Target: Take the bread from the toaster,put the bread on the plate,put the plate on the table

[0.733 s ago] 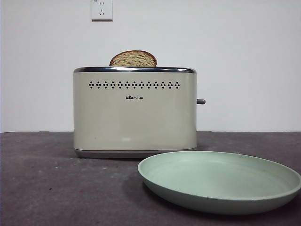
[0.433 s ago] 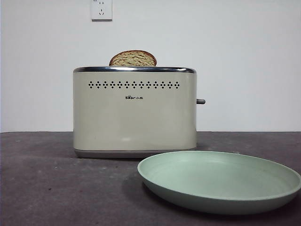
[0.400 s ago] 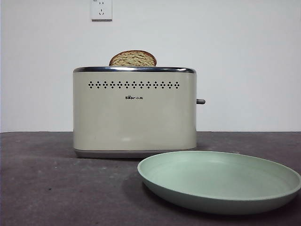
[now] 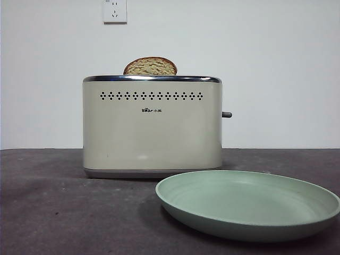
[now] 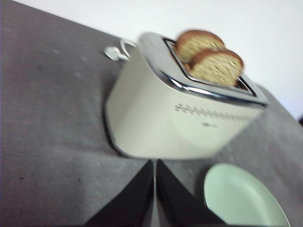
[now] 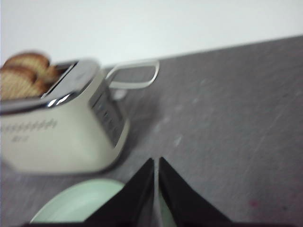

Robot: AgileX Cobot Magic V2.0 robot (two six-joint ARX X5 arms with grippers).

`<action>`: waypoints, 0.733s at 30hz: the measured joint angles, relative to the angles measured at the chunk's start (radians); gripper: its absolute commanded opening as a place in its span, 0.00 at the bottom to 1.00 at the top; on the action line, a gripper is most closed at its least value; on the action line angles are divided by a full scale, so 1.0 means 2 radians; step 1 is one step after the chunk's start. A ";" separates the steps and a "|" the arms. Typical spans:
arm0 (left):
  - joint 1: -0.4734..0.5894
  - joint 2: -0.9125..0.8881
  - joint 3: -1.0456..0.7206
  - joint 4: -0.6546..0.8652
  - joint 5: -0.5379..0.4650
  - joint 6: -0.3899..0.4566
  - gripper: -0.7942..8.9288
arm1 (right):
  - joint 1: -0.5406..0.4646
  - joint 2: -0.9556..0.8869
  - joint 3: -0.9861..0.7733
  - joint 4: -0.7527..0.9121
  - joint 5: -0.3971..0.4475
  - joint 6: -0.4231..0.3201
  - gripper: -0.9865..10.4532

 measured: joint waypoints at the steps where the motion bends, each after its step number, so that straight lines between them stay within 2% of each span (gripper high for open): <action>1: 0.000 0.012 0.011 -0.009 0.008 0.010 0.09 | 0.002 0.016 0.014 -0.014 -0.009 -0.009 0.09; 6: 0.000 0.067 0.063 -0.057 0.055 0.058 0.09 | 0.020 0.093 0.085 -0.089 -0.054 -0.061 0.09; 12: -0.007 0.101 0.097 -0.089 0.070 0.089 0.09 | 0.050 0.157 0.147 -0.160 -0.069 -0.106 0.09; 14: -0.009 0.106 0.101 -0.089 0.071 0.091 0.11 | 0.058 0.167 0.154 -0.165 -0.069 -0.114 0.09; 16: -0.011 0.108 0.101 -0.089 0.071 0.091 0.18 | 0.062 0.172 0.155 -0.165 -0.069 -0.118 0.09; 18: -0.012 0.108 0.101 -0.089 0.071 0.091 0.29 | 0.064 0.175 0.155 -0.166 -0.069 -0.119 0.16; 20: -0.012 0.108 0.101 -0.089 0.071 0.091 0.41 | 0.064 0.175 0.155 -0.166 -0.067 -0.121 0.29; 22: -0.012 0.108 0.101 -0.089 0.071 0.091 0.47 | 0.064 0.175 0.155 -0.166 -0.054 -0.121 0.41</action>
